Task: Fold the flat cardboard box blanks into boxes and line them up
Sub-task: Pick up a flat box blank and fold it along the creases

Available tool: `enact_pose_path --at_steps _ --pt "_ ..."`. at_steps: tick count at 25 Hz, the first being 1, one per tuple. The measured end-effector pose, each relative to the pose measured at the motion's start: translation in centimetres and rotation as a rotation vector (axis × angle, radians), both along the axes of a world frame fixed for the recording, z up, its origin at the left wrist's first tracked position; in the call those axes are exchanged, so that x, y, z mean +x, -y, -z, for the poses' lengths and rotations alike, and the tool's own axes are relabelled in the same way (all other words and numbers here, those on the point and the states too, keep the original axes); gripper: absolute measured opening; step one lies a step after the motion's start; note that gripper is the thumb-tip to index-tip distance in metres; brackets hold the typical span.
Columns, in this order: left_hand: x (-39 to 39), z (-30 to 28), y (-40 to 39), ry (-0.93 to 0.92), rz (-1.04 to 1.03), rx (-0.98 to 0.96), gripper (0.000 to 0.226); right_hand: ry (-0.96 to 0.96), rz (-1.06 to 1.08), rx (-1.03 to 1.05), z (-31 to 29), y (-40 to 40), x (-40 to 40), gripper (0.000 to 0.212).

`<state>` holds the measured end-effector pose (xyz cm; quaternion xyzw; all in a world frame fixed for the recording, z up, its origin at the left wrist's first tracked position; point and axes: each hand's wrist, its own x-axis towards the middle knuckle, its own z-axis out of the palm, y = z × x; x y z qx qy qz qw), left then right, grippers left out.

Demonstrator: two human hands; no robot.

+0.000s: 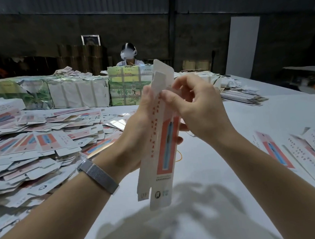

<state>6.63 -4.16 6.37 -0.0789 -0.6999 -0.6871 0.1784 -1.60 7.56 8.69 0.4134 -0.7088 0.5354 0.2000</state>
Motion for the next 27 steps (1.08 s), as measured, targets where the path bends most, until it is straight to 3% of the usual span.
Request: enact_pose_path --at_steps 5,10,17,23,25,27 --pt "-0.1 0.2 -0.2 0.063 0.066 -0.071 0.073 0.13 -0.146 0.225 -2.3 -2.6 -1.4 0.021" --pt "-0.5 0.7 -0.3 0.085 0.164 -0.044 0.077 0.177 -0.176 0.276 -2.4 -3.0 -1.7 0.022" --pt "-1.0 1.2 -0.9 0.061 0.105 0.061 0.086 0.253 -0.287 0.112 -2.5 -2.2 -0.3 0.027" --pt "-1.0 0.9 -1.1 -0.032 0.058 0.108 0.127 0.311 -0.315 -0.245 -0.6 0.1 0.9 0.014" --pt "-1.0 0.8 -1.3 -0.051 0.125 0.163 0.112 0.363 -0.379 -0.223 0.3 0.7 1.2 0.018" --pt "-0.9 0.5 -1.3 -0.073 0.117 0.235 0.081 0.37 -0.436 -0.225 0.8 1.0 1.4 0.019"
